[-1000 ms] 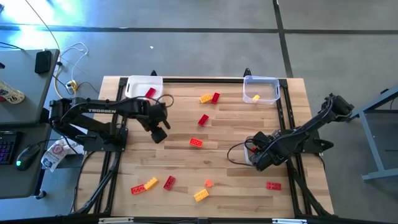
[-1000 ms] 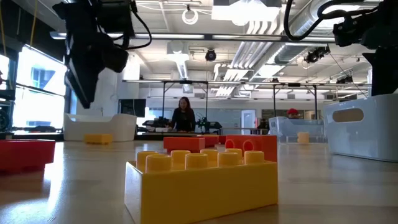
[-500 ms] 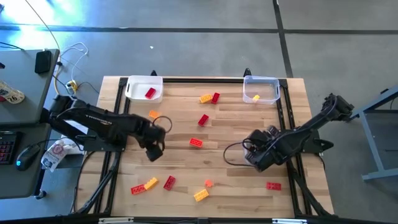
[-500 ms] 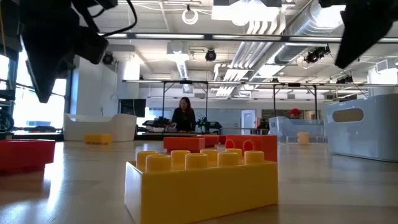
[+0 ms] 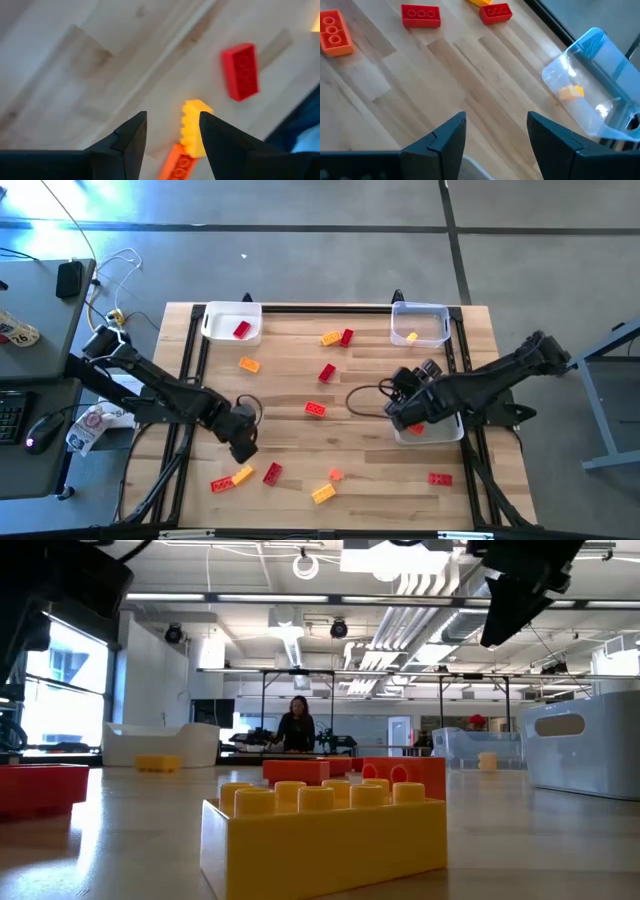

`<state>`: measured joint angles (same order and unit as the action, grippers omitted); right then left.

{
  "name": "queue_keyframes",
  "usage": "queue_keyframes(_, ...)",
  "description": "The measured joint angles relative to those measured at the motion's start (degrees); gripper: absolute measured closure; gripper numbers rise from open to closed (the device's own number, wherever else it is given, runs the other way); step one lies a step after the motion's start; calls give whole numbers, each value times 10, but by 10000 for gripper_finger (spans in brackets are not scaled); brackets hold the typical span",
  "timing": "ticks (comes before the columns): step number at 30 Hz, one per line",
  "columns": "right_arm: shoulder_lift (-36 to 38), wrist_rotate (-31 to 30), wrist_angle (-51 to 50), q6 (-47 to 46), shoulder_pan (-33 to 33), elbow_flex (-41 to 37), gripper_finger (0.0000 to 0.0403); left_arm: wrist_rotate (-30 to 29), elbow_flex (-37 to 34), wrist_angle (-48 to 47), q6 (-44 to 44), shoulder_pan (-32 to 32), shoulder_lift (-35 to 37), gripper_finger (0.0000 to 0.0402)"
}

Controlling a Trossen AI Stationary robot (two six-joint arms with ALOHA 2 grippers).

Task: Sort & place blocks by color
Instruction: Put the yellow game piece into the transparent bin

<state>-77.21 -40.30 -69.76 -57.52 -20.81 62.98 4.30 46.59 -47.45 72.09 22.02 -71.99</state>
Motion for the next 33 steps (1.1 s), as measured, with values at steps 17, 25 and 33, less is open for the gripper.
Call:
queue_keyframes(17,0,24,97,156,113,0,206,-91,0,76,154,134,-9,234)
queue_keyframes(25,0,37,107,178,140,-1,206,-93,0,109,173,161,-61,234)
queue_keyframes(33,0,41,110,187,159,-1,206,-90,0,150,180,168,-105,234)
